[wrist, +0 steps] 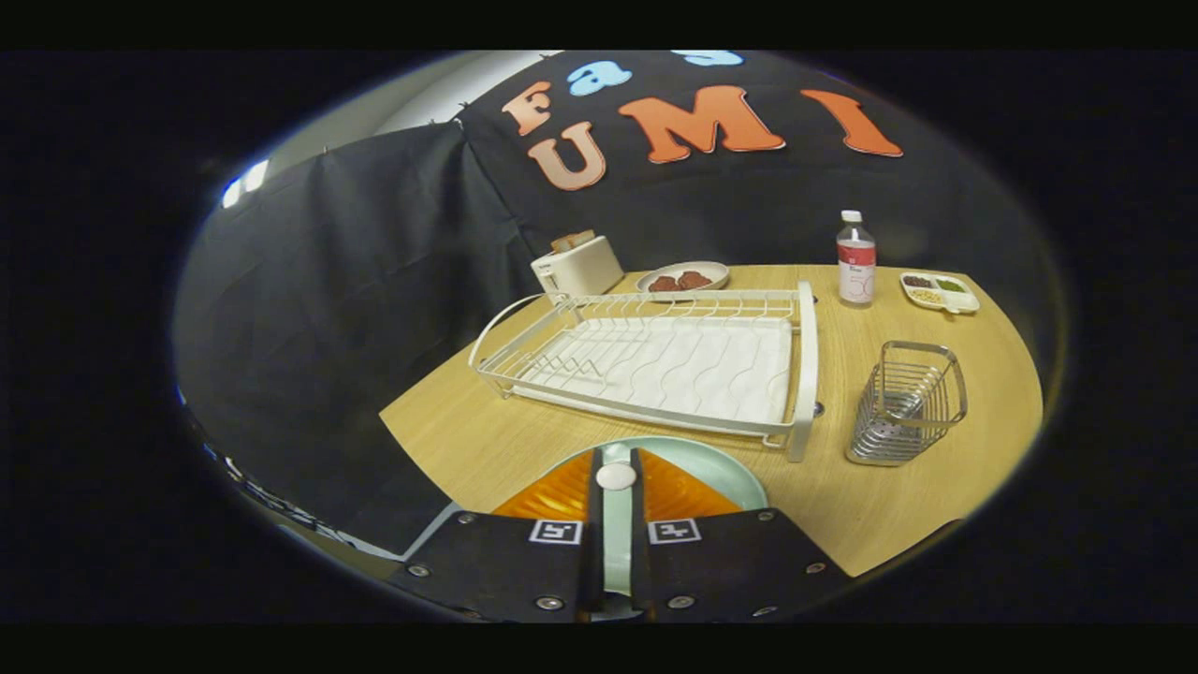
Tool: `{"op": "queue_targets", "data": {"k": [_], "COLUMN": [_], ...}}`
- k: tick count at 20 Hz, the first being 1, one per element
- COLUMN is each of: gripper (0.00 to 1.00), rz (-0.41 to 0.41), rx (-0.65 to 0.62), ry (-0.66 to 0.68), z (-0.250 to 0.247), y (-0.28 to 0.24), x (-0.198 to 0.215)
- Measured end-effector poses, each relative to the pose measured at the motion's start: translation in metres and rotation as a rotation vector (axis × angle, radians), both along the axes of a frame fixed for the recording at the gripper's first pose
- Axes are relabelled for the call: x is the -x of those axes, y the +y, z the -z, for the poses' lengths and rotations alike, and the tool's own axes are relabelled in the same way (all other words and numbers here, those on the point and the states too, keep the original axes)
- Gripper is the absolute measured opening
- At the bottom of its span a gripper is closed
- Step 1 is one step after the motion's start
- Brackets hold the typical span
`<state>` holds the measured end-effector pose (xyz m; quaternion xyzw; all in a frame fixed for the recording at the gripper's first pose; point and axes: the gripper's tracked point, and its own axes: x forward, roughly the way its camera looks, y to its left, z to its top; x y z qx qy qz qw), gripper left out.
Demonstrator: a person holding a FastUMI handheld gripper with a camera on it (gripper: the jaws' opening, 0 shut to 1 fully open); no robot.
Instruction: Take the plate from the dish rack, then take the spoon from the basket and place it into the plate.
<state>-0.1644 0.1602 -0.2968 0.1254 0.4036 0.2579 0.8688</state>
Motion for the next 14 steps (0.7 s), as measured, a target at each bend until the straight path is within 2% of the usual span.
{"op": "queue_targets", "data": {"k": [6, 9, 14], "gripper": [0.17, 0.25, 0.32], "rz": [0.022, 0.057, 0.122], "rx": [-0.010, -0.020, -0.009], "ry": [0.111, 0.143, 0.119], "z": [0.018, 0.024, 0.014], "y": [-0.015, -0.024, -0.040], "x": [0.016, 0.018, 0.006]}}
